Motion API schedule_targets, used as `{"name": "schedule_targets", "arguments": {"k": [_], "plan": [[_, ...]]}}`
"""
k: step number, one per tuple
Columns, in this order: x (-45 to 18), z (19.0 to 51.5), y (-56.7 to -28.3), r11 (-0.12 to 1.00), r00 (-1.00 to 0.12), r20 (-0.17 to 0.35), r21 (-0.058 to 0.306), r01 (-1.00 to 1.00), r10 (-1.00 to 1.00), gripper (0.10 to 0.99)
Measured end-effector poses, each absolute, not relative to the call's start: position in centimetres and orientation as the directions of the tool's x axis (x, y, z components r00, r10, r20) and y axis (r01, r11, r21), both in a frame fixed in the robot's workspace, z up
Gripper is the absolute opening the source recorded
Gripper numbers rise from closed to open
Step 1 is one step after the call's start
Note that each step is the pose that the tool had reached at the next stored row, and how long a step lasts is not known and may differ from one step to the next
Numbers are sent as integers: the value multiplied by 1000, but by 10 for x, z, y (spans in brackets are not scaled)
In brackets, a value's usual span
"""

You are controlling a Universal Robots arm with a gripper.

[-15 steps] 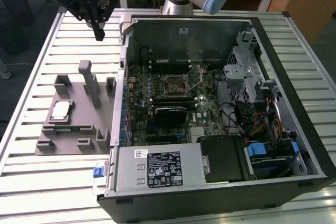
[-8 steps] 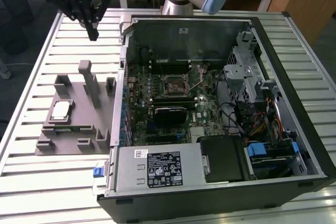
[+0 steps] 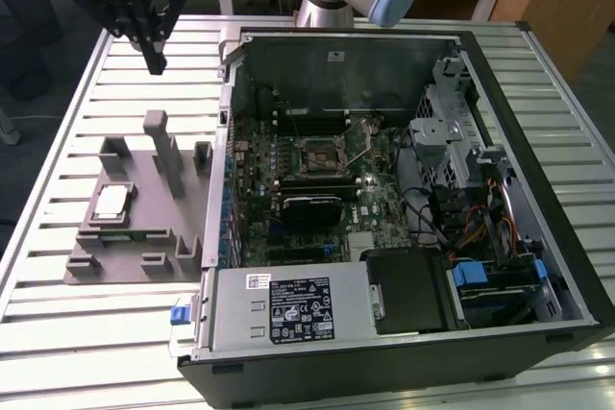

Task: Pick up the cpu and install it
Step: 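Reach for the cpu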

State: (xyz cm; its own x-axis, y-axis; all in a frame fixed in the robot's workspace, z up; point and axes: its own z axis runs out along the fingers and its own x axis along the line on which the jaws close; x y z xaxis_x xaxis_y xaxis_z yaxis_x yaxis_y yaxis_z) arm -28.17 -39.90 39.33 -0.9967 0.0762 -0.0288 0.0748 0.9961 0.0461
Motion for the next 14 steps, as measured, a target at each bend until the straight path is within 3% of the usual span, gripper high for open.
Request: {"name": "schedule_targets", "arguments": {"k": [14], "plan": [[-308, 389, -399, 996, -997, -29, 46, 75, 76, 106]]}}
